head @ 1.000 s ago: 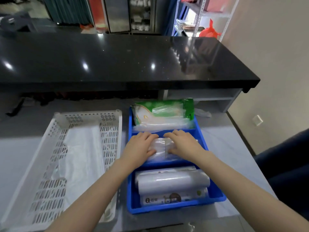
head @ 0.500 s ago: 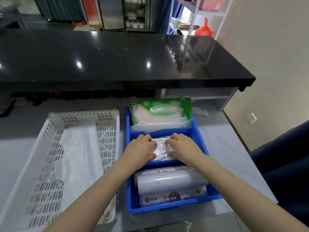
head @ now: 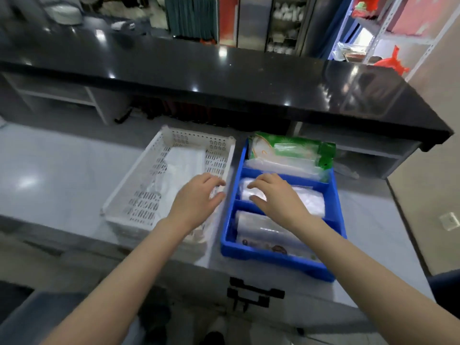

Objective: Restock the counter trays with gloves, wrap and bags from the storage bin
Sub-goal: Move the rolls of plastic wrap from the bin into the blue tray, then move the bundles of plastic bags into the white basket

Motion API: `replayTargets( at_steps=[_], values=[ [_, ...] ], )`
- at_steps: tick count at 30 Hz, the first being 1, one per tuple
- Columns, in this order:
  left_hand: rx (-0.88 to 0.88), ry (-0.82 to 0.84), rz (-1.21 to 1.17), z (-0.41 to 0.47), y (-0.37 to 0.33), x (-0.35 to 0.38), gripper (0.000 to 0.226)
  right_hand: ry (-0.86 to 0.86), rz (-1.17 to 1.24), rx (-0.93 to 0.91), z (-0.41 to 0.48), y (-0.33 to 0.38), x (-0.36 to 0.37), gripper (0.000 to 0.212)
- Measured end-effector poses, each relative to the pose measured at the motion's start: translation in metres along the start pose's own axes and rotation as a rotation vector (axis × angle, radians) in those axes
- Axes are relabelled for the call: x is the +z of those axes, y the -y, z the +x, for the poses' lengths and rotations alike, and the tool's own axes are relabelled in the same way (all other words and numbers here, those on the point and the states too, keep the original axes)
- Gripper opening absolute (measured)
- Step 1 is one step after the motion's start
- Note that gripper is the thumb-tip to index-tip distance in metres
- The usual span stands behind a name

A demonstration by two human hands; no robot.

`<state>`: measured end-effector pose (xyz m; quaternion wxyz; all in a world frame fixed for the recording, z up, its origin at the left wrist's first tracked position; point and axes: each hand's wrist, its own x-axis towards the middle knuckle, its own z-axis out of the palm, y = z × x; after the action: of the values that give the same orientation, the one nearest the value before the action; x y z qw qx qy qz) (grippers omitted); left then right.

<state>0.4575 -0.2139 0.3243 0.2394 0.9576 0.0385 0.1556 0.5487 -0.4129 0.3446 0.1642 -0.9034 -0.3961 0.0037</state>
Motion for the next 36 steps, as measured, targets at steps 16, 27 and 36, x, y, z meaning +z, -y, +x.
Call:
replayTargets(
  at_steps=[16,27,36],
  values=[
    [-1.009,-0.299,0.031,-0.395,0.126,-0.088,0.014,0.454,0.051,-0.813,-0.040,0.309,0.178,0.030],
    [-1.308,0.124,-0.009,-0.536,0.319,0.018,0.060,0.840,-0.208,-0.801,-0.034,0.402,0.445,0.064],
    [-1.156,0.386,0.145,-0.552,0.444,0.104,0.061,0.963,-0.439,-0.903,-0.033,0.429,0.604,0.080]
  ],
)
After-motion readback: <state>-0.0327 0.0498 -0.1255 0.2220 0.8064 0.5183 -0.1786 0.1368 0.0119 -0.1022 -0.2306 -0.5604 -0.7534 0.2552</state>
